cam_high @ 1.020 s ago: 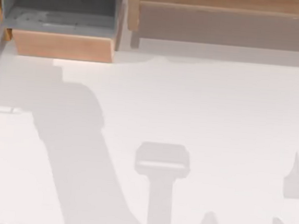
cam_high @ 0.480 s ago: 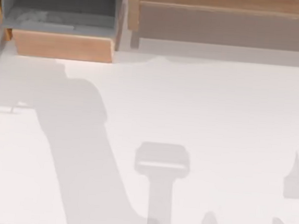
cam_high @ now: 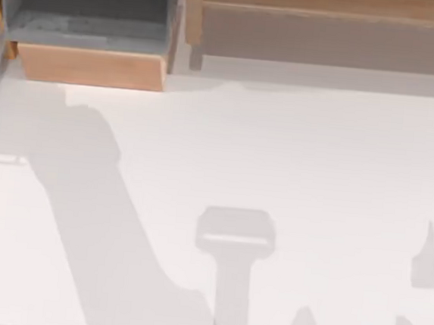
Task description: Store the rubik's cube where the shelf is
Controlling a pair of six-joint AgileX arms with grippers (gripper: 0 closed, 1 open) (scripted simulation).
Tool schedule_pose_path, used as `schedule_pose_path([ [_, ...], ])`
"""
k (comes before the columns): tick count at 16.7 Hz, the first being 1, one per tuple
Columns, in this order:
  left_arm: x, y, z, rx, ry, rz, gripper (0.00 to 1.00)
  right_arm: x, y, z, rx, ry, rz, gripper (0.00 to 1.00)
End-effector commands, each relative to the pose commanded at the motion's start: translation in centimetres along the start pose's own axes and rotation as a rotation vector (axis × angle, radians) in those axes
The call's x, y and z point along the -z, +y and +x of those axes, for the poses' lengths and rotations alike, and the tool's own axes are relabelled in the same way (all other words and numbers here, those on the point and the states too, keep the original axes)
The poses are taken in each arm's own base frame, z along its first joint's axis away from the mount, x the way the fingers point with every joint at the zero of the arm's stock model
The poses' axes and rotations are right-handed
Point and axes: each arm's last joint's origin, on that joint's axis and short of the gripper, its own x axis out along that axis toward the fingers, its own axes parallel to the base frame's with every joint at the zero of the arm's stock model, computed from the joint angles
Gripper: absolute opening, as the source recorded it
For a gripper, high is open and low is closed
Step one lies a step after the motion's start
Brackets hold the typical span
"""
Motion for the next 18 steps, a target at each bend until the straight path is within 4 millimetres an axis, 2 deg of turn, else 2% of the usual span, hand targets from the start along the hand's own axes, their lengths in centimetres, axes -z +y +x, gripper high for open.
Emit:
schedule_pose_path([
  [2, -0.44, -0.15, 1.20, -0.002, -0.004, 0.001, 1.00, 0.00, 0.00, 0.00, 0.000, 0.000, 0.000, 1.00],
  [6, -0.57, -0.24, 1.42, -0.002, -0.005, 0.001, 1.00, 0.00, 0.00, 0.00, 0.000, 0.000, 0.000, 1.00],
  [18, -0.57, -0.24, 1.42, -0.002, -0.005, 0.001, 0.10, 0.00, 0.00, 0.00, 0.000, 0.000, 0.000, 1.00],
])
